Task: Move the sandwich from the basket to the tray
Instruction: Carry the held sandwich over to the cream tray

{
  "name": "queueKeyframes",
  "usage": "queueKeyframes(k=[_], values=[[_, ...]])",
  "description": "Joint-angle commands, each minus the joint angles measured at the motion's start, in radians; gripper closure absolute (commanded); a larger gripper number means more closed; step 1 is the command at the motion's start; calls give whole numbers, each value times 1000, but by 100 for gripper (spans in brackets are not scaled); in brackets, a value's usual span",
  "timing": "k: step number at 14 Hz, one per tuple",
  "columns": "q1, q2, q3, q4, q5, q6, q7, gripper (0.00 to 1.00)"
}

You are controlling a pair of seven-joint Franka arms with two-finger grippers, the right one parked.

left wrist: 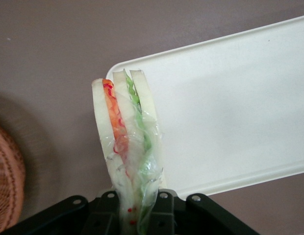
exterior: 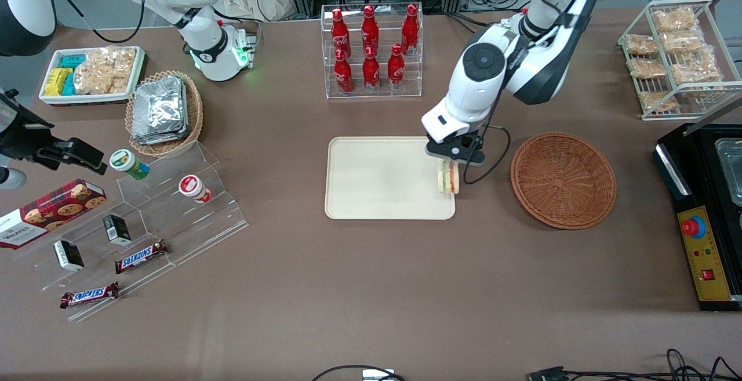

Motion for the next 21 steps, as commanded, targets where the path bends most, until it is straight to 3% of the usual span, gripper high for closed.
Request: queueKeyframes(k=[1,14,18,20,21], values=[[-35,64,11,33,7,42,-50,85],[-77,229,11,36,14,159,-59,84],[-78,252,11,36,17,172,-59,77],[-78,265,11,36,17,179,-57,70],[-78,266,11,36,17,179,-57,45]])
